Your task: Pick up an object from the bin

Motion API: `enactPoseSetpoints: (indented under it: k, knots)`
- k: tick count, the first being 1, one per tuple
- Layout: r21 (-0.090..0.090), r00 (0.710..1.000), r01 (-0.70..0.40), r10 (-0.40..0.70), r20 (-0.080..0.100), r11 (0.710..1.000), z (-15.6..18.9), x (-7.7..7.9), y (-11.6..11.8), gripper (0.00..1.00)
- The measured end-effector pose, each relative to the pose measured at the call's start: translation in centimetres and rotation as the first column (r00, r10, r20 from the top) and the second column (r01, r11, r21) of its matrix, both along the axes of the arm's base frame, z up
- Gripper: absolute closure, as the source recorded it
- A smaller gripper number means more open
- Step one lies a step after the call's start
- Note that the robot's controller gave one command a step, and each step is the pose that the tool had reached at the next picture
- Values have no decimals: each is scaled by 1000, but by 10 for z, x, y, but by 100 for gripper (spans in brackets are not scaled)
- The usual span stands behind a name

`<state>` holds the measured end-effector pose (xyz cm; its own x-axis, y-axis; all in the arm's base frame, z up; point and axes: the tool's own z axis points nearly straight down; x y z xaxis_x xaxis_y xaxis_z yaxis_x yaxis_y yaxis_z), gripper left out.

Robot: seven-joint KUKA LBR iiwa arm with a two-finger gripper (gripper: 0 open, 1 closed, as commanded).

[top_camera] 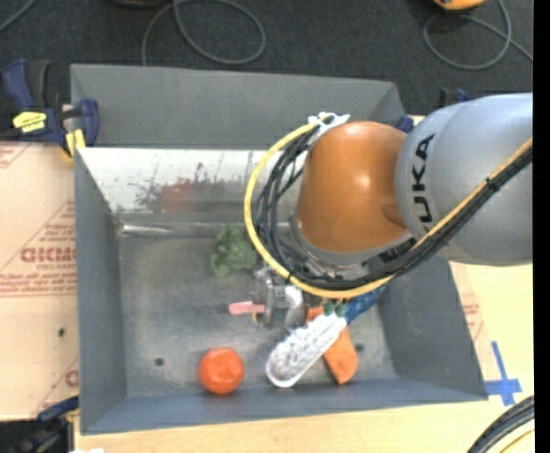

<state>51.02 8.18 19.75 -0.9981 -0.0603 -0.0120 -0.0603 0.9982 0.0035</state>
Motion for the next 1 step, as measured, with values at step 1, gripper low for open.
enactPoseSetpoints:
  k: [1]
  knots:
    - [0,1000,0,0,0,1000,0,0,0,100]
